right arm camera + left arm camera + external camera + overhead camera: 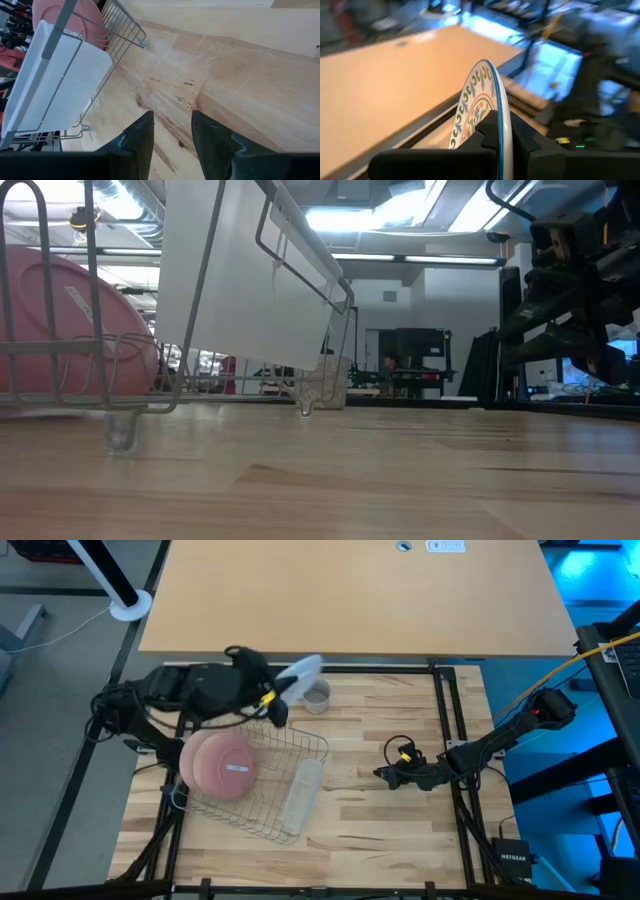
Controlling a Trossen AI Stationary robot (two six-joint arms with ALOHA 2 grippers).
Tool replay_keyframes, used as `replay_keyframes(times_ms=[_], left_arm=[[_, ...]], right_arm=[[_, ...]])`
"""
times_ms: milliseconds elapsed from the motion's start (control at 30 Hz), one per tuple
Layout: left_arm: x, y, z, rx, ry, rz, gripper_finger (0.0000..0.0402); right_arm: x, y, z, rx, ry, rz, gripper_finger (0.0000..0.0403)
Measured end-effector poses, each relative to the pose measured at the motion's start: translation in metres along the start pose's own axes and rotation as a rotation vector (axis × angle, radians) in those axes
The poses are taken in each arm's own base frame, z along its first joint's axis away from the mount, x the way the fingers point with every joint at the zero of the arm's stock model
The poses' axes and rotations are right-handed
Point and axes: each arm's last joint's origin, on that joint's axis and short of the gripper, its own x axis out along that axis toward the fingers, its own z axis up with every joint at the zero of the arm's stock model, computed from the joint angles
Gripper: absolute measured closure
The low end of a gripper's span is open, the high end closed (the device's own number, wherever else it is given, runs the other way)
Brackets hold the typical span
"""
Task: Sort dishes
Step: Put the white-blue plate in the dish rack
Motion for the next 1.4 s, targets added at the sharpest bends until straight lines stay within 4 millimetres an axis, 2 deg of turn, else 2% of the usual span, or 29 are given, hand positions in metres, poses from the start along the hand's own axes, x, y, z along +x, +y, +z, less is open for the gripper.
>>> replay_keyframes(times_ms=[133, 233, 467, 633, 733, 967, 1167, 1400], left_arm=[[0.004, 0.014, -0.011, -0.045, 0.121, 0.077, 0.0398], [0.000, 0.022, -0.020, -0.110, 0.267, 0.039, 0.0398], [-0.032, 0.040, -0.031, -0.251, 0.481, 0.050, 0.0398], [-0.046, 0.033, -0.045, -0.325, 0.583, 0.021, 0.0398], [-0.047, 0.028, -0.058, -0.340, 0.627, 0.040, 0.0398], [-0.035, 0.014, -0.099, -0.321, 0.757, 0.103, 0.0398], [-0.014, 0.006, -0.133, -0.329, 0.878, 0.085, 0.0398], [0.015, 0.009, -0.157, -0.354, 0.950, 0.048, 0.0398]], right_arm=[[0.000, 0.000, 0.000, -0.003, 0.001, -0.003, 0.0267], [0.000, 0.000, 0.000, -0.029, 0.001, -0.004, 0.0267], [0.000, -0.001, 0.000, -0.056, 0.002, -0.009, 0.0267], [0.000, -0.001, 0.000, -0.057, 0.002, -0.010, 0.0267], [0.000, -0.001, 0.000, -0.057, 0.002, -0.011, 0.0267], [0.000, -0.001, 0.000, -0.059, 0.002, -0.014, 0.0267], [0.000, -0.001, 0.000, -0.060, 0.002, -0.014, 0.0267], [0.000, -0.002, -0.001, -0.063, 0.003, -0.019, 0.0267]])
